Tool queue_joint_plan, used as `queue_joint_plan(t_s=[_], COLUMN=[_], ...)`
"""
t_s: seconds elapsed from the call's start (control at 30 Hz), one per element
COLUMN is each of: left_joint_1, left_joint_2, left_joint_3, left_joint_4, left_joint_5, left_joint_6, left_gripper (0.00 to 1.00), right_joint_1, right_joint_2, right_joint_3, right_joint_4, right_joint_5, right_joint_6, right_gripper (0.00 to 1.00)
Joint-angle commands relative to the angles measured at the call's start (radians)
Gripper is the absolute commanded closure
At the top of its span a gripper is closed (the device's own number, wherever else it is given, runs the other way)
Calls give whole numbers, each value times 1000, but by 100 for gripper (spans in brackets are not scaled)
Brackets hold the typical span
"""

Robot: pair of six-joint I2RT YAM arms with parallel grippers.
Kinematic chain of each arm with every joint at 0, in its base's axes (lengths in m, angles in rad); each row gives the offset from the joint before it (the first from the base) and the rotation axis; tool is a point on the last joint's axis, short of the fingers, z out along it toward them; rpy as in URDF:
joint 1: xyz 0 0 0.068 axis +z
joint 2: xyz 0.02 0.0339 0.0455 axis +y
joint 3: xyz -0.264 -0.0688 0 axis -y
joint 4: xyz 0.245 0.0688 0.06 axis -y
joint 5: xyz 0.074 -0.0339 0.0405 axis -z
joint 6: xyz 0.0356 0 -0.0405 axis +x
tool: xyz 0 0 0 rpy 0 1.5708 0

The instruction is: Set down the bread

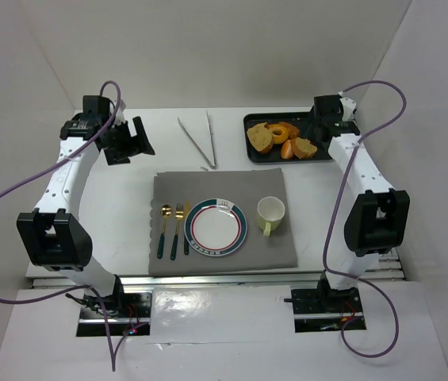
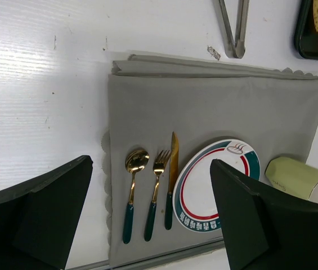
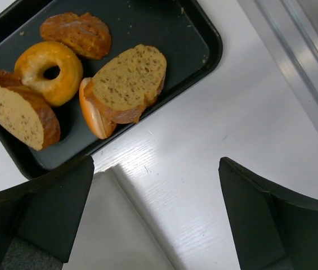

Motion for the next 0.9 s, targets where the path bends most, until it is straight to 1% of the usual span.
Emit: queue_joint_plan(t_s=[0.0,0.03,0.1,0.23,0.33,0.57,0.6,0.73,0.8,0.83,0.87], left_joint_1=[5,5,5,5,5,5,5,5,5,5,5], left_joint_2=[-12,-12,-12,-3,-3,-3,-3,6,-5,-5,-5], left_joint_3=[38,38,38,38,38,29,29,38,38,38,38], left_joint_4=[18,18,18,18,27,27,27,15,15,15,15], left_joint_5=[19,19,19,19,19,10,0,0,-10,-19,-19], left_joint_6=[-9,-9,-9,-9,-9,-9,-9,-9,-9,-9,-9], left_gripper=[1,1,1,1,1,1,1,1,1,1,1], right_joint_1=[34,34,75,147,210,364,379,462,473,485,494], right_joint_2=[-38,-15,13,100,132,273,295,430,496,511,524], right_joint_3=[-16,11,50,178,223,346,366,505,562,562,571], right_joint_4=[78,68,31,-18,-18,51,51,-24,-34,-19,-18], right_joint_5=[-19,-19,-4,25,25,-157,-218,-272,-272,-315,-326], right_joint_6=[-23,-23,-32,-77,-119,-213,-250,-325,-334,-360,-371], right_gripper=[1,1,1,1,1,1,1,1,1,1,1])
